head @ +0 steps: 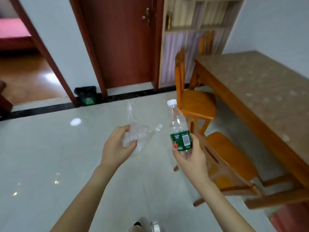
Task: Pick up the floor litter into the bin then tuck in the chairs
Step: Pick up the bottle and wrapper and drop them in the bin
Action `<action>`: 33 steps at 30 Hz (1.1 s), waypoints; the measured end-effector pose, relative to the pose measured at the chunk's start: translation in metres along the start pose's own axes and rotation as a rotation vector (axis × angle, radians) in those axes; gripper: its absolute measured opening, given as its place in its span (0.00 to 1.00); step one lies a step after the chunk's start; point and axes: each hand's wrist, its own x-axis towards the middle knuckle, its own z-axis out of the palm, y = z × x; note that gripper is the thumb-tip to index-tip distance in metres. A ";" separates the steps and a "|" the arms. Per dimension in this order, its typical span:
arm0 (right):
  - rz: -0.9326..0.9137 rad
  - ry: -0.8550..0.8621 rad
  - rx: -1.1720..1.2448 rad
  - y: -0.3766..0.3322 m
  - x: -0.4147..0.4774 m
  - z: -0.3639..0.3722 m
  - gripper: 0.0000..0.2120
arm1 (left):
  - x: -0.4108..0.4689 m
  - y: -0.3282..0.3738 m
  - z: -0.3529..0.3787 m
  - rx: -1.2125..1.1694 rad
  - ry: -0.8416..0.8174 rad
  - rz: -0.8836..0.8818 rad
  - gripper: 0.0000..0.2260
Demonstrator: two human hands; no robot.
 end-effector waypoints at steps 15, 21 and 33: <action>-0.073 -0.410 -0.006 -0.009 -0.021 0.109 0.29 | -0.093 -0.052 -0.084 0.028 0.223 -0.287 0.13; -0.080 -0.497 0.010 -0.029 0.012 0.197 0.28 | -0.060 -0.111 -0.127 0.065 0.307 -0.369 0.13; -0.033 -0.426 0.040 -0.094 0.132 0.397 0.25 | 0.116 -0.257 -0.243 0.127 0.278 -0.311 0.14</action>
